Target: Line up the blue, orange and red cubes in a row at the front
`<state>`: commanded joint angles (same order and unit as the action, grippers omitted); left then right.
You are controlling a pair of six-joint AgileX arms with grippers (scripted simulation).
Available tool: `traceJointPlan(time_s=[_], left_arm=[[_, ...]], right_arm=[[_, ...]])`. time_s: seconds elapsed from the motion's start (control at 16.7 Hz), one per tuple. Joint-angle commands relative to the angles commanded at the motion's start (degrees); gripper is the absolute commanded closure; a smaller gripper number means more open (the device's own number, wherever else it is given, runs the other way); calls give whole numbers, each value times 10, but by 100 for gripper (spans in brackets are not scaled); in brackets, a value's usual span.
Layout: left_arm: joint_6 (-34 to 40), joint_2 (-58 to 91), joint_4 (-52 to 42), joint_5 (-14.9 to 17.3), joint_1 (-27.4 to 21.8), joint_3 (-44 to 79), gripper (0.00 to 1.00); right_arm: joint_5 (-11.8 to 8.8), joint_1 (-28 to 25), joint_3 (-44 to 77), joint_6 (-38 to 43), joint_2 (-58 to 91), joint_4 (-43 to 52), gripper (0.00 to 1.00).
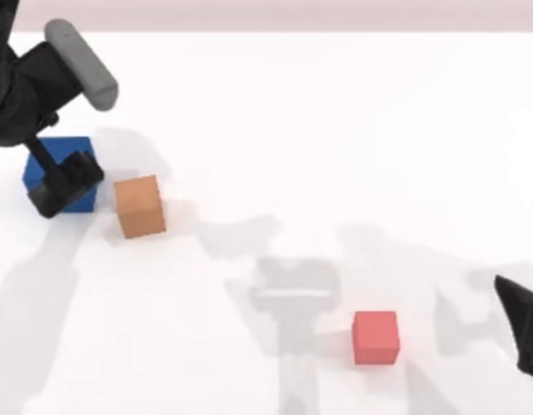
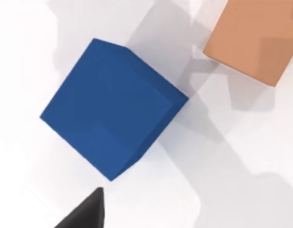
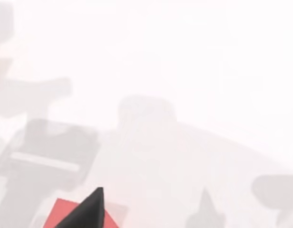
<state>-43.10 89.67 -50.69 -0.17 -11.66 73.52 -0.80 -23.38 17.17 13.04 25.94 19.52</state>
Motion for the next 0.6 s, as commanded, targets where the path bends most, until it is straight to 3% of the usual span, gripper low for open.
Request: traceJointPlan(time_s=[0.36, 0.6], left_arm=[[-128, 258, -146, 2, -36, 224, 0], [-171, 340, -191, 3, -48, 303, 0]], right_arm=[[5, 159, -136, -97, -198, -143, 0], [8, 222, -169, -128, -254, -191, 0]])
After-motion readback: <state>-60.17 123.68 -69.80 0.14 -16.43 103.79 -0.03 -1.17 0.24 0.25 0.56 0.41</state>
